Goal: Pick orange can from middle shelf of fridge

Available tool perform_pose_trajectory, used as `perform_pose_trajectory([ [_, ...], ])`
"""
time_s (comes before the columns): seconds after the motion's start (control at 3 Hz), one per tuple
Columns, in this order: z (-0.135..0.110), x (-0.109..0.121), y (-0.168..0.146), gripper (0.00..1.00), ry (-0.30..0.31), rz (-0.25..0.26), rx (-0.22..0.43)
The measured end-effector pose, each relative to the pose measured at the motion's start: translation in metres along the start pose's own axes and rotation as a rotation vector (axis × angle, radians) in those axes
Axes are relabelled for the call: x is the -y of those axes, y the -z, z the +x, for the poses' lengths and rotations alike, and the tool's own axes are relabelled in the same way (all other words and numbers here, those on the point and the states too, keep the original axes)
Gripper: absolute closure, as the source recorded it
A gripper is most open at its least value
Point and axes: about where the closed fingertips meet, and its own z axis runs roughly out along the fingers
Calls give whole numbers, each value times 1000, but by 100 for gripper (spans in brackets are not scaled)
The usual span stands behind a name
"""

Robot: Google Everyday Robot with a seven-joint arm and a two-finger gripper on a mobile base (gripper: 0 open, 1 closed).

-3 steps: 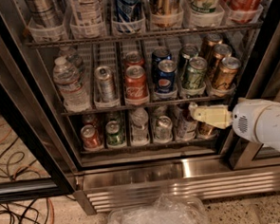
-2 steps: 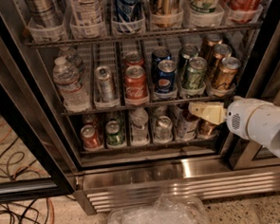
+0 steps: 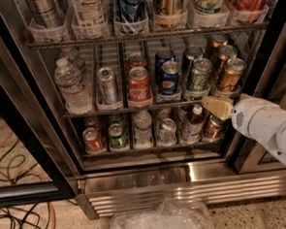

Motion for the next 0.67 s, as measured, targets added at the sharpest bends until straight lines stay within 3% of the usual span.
perform_pose_trajectory([
  [0.67, -13, 13, -10, 24, -3, 53, 56],
])
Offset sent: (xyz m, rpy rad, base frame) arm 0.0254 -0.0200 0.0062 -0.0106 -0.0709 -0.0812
